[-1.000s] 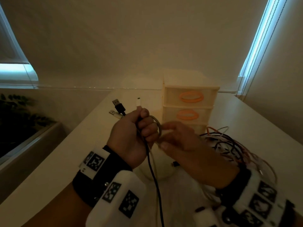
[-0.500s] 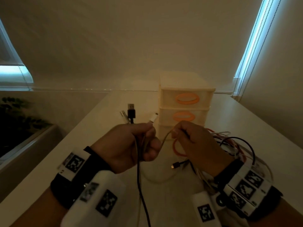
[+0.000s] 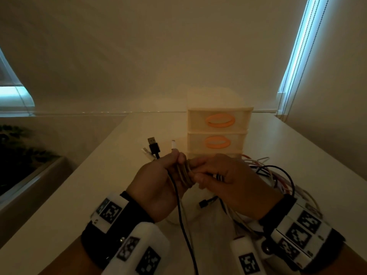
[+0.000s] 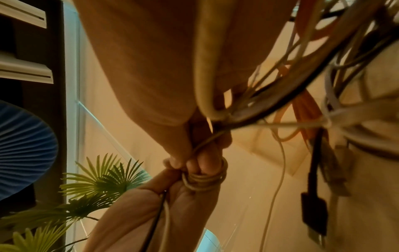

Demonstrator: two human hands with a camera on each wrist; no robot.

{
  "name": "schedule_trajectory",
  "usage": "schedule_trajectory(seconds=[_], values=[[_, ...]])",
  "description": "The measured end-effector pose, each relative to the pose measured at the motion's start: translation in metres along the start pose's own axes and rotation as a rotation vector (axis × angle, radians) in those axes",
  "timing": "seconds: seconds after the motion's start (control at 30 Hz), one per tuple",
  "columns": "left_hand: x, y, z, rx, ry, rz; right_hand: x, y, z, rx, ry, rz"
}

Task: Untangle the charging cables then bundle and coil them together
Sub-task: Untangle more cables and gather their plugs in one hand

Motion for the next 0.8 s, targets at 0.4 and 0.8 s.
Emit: schedule_trajectory(seconds=[0.4, 0.8], values=[[-0.005, -0.012, 0.009, 0.189, 0.114, 0.048, 0.011, -0.018, 0.006, 0.007, 0.190, 0.018], [-0.008, -0.008, -0.010, -0.106, 0.214, 0.103, 0.001, -0.034, -0.014, -1.321, 0.451, 0.386]])
Point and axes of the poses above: each hand's wrist, its own x-axis away from the middle knuckle, its own y-axis out of the palm, z = x × y, the point moved 1 cm from there along -x, towards the middle knuckle, and after that the axes turned 2 degrees about -z, right-handed, at the moved point
